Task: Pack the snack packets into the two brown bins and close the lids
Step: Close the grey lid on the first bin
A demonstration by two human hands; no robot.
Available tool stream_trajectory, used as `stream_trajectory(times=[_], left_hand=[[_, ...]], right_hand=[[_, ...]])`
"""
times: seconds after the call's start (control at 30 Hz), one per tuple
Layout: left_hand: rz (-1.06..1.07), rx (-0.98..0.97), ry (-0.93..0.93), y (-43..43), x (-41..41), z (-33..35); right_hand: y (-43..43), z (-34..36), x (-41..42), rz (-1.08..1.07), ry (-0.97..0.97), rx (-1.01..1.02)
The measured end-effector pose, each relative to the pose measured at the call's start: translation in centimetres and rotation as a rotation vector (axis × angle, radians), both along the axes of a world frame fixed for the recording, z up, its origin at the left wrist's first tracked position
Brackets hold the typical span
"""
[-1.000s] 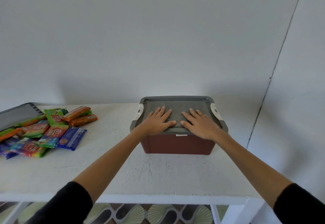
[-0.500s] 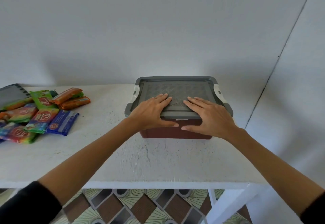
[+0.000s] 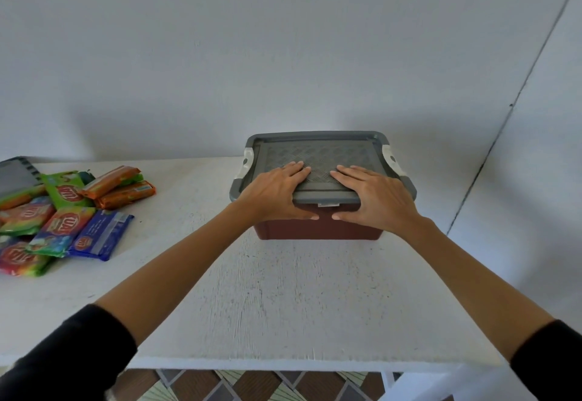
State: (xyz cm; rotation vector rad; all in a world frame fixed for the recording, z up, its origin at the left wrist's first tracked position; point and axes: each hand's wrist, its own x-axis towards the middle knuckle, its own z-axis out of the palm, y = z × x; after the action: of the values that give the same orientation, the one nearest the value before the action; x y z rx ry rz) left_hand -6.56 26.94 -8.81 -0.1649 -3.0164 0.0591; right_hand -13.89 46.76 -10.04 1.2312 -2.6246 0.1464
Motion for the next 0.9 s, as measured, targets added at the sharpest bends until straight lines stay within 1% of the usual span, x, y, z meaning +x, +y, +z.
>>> stream_trajectory(times=[0.6,0.9], left_hand=[[0.018,0.024,0.04,-4.1,-9.3,0.1],[0.014,0.025,0.049,-5.6,-12.1,-0.1]], right_hand=[[-4.5,0.2,-9.4,-0.036,0.03,-0.002],[-5.8,0.3,-12.0,-0.029,0.036,0.01]])
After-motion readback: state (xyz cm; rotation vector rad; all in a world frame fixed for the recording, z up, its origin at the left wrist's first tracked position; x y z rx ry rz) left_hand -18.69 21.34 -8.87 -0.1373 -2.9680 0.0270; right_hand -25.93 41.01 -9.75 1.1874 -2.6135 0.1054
